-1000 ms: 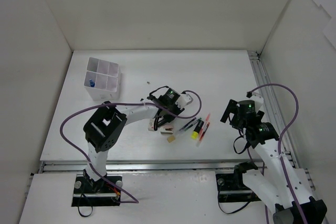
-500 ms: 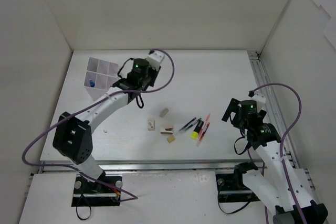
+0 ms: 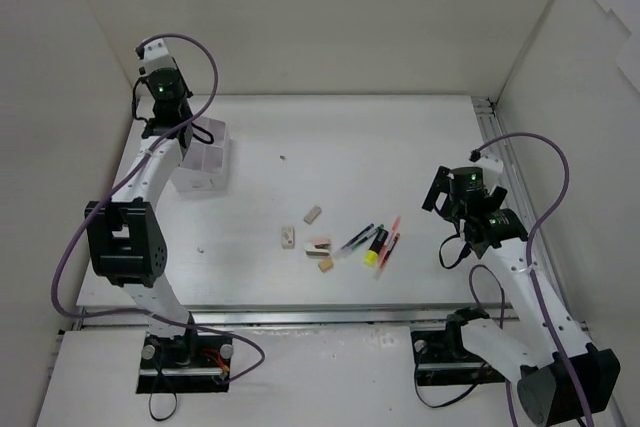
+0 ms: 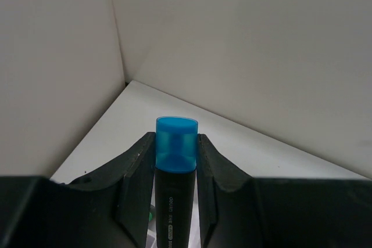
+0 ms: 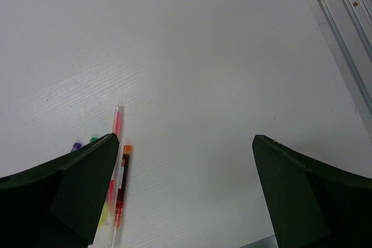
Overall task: Sort the stationery into containers
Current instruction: Place the pen in the storage box, then pick up the pen from the center of the board.
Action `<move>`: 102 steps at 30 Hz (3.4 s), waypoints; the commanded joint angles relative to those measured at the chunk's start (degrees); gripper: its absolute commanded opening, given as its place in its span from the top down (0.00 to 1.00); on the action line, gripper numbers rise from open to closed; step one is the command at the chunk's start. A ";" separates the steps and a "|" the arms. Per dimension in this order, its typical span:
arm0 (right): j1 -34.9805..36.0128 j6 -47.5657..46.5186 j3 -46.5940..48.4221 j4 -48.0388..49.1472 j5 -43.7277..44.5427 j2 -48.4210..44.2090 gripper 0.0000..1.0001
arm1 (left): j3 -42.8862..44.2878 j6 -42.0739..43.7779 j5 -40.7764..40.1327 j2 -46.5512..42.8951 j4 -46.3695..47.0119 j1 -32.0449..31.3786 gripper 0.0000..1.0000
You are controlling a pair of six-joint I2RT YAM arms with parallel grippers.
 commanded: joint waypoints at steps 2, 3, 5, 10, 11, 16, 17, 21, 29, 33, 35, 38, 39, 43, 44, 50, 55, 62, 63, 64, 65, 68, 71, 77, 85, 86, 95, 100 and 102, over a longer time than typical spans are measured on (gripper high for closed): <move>-0.37 -1.96 3.99 3.84 2.44 4.17 0.02 | 0.51 -1.09 5.48 2.84 14.12 2.62 1.00; -0.45 -2.13 4.26 4.01 2.26 4.62 0.02 | 0.25 -0.73 5.84 3.37 17.27 2.63 1.00; -0.63 -2.40 4.52 4.45 2.00 5.50 0.02 | 0.16 0.93 7.24 5.21 19.92 3.16 1.00; -0.63 -3.19 5.05 4.80 1.82 6.29 0.02 | 3.49 5.24 9.61 9.78 20.82 4.21 1.00; -0.63 -3.36 4.96 4.72 1.82 6.21 0.02 | 3.58 5.94 9.62 10.13 20.81 4.21 1.00; -0.54 -3.89 5.05 4.80 2.96 5.94 0.02 | 2.36 9.20 12.25 11.28 21.17 5.36 1.00; -0.71 -4.07 5.14 4.80 2.96 6.03 0.02 | 2.27 9.55 12.86 11.54 21.08 5.36 1.00; -0.63 -4.16 5.23 4.98 2.79 6.73 0.02 | 2.71 10.87 13.31 13.03 20.55 5.88 1.00; -0.54 -3.89 5.31 4.89 2.61 7.52 0.02 | 3.41 12.81 14.63 15.06 17.75 7.03 1.00; -0.72 -3.98 5.40 4.98 2.44 7.26 0.02 | 1.75 13.07 14.28 14.10 16.42 7.03 0.97; -0.63 -3.89 4.96 4.98 2.09 6.73 0.02 | 0.69 13.25 14.28 13.31 16.68 7.55 0.93; -0.80 -3.89 4.35 4.98 1.38 5.77 0.02 | 0.33 12.29 13.84 11.82 14.06 7.55 0.60; -0.63 -3.89 4.26 4.98 1.03 5.59 0.02 | 0.33 12.19 14.97 11.29 13.26 7.55 0.52; -0.63 -4.07 3.65 4.98 -1.34 4.10 0.02 | -0.54 12.02 18.23 6.47 10.19 7.55 0.21; -0.63 -4.07 3.47 4.89 -2.47 3.83 0.02 | -1.24 12.02 18.23 5.66 9.92 6.68 0.16; -0.63 -2.23 1.71 4.89 -10.99 4.97 0.02 | -1.08 12.02 21.27 -1.44 1.94 2.81 0.01; -0.54 0.41 -1.44 4.80 -9.96 2.70 0.02 | 2.53 7.55 31.15 -6.11 -15.36 -2.10 0.01; 1.90 -3.96 -2.60 4.80 -19.60 -1.18 0.02 | -15.17 -2.38 26.51 -19.99 -19.26 -13.88 0.00; 3.83 -8.94 -2.34 4.28 -19.80 -0.66 0.02 | -17.31 -3.27 24.23 -21.84 -19.26 -16.15 0.00; 6.64 -11.95 -1.98 3.75 -23.37 -0.13 0.02 | -21.60 -3.97 23.69 -25.07 -19.79 -17.05 0.00; 8.06 -14.85 -1.81 2.97 -24.88 0.40 0.02 | -23.99 -5.55 23.33 -26.85 -19.70 -18.01 0.01; 11.57 -20.49 -0.15 4.10 -31.38 4.52 0.02 | -30.66 -8.36 21.84 -31.78 -21.02 -21.18 0.00; 15.10 -16.13 5.47 3.49 -20.00 12.51 0.02 | -33.24 -10.48 20.18 -34.59 -24.70 -23.90 0.01; 21.69 3.89 6.81 1.20 -6.11 22.46 0.02 | -35.35 -15.14 10.87 -40.74 -33.67 -27.77 0.00; 26.87 12.97 4.78 2.52 -1.87 27.64 0.17 | -37.28 -17.60 7.25 -46.37 -36.31 -28.31 0.01; 27.23 14.03 4.70 2.61 -1.96 28.69 0.19 | -37.37 -17.69 6.98 -46.55 -36.40 -28.31 0.00; 29.69 19.31 3.12 5.33 -3.36 33.97 0.37 | -38.07 -18.22 5.75 -47.61 -37.28 -28.31 0.01; 29.87 20.89 1.98 6.12 -3.72 34.94 0.43 | -38.34 -18.39 5.22 -47.34 -37.19 -28.31 0.01; 29.96 21.07 1.36 6.30 -3.54 35.21 0.44 | -38.43 -18.39 5.14 -46.99 -36.93 -28.31 0.01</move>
